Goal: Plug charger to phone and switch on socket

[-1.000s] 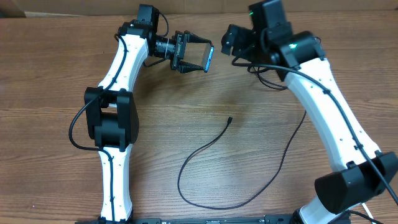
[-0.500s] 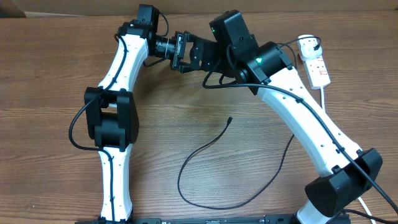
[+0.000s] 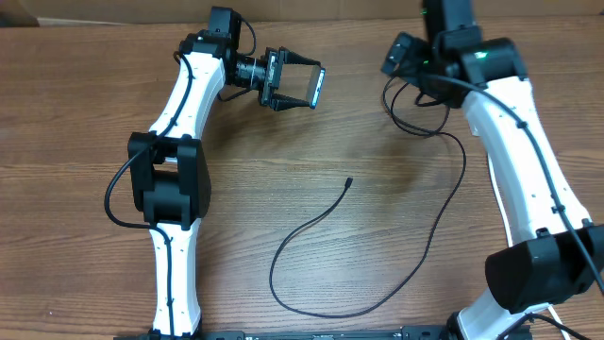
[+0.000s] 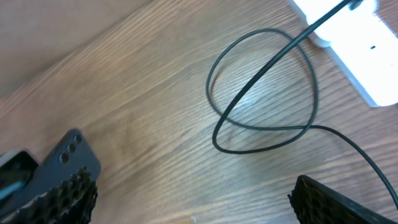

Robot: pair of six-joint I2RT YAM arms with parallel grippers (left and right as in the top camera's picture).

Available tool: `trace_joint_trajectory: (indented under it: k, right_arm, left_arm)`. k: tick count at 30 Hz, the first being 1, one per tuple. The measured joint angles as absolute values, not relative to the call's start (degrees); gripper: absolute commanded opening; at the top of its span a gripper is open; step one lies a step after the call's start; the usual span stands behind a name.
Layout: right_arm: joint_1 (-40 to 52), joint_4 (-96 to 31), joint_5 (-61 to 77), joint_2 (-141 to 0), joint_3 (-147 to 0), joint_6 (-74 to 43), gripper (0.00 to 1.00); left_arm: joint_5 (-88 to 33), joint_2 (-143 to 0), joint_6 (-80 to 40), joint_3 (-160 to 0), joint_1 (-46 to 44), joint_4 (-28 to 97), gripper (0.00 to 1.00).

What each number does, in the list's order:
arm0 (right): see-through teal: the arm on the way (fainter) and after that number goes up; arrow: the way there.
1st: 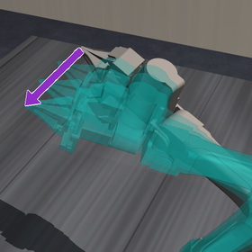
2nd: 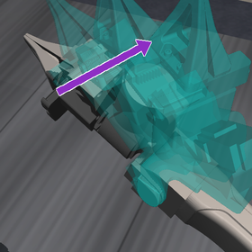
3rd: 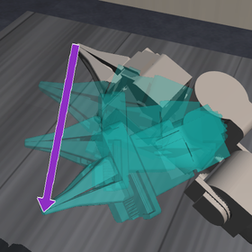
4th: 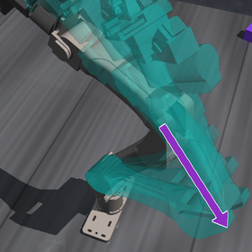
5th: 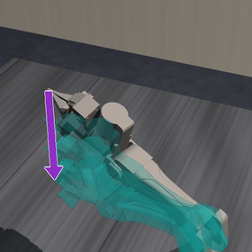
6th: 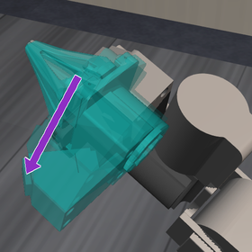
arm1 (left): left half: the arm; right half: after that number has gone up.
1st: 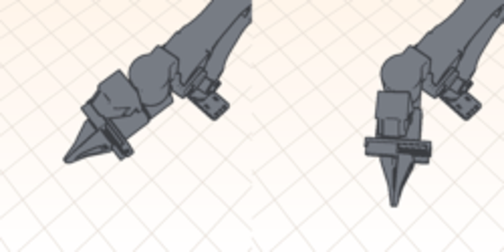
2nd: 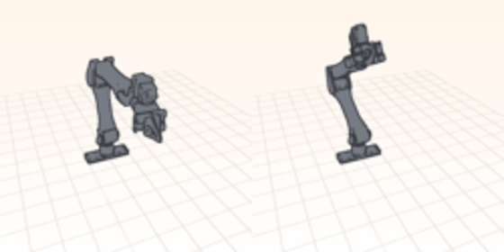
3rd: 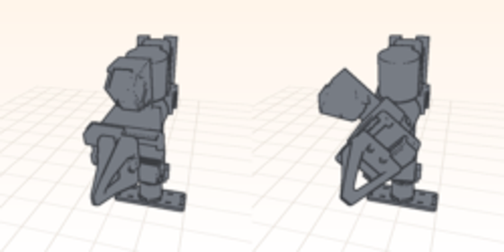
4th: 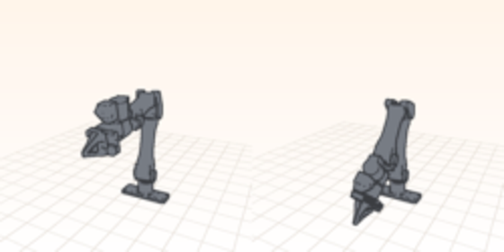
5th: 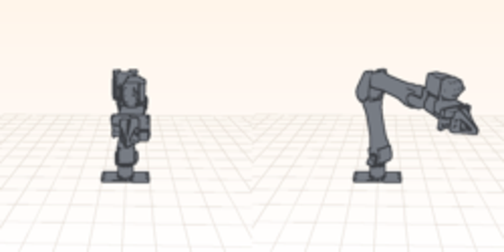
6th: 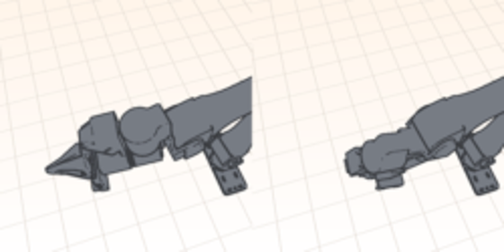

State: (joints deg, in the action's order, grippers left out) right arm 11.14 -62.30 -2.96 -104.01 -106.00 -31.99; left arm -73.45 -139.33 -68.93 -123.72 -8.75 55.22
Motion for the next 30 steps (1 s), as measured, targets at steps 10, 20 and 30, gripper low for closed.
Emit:
trace_joint_trajectory:
  k: [10,20,30]
  right_arm:
    - [16.56,-56.10,19.70,-104.01,-106.00,-19.35,1.00]
    - [26.55,-55.13,9.30,-104.01,-106.00,-25.06,1.00]
    - [32.49,-54.83,-5.19,-106.67,-106.00,-31.94,0.85]
  left_arm:
    - [-72.62,-139.33,-68.93,-123.72,-8.75,55.22,0.68]
    - [-73.01,-139.33,-69.19,-123.72,-8.75,55.22,0.68]
    - [-74.35,-139.33,-70.19,-123.72,-8.75,55.22,0.68]
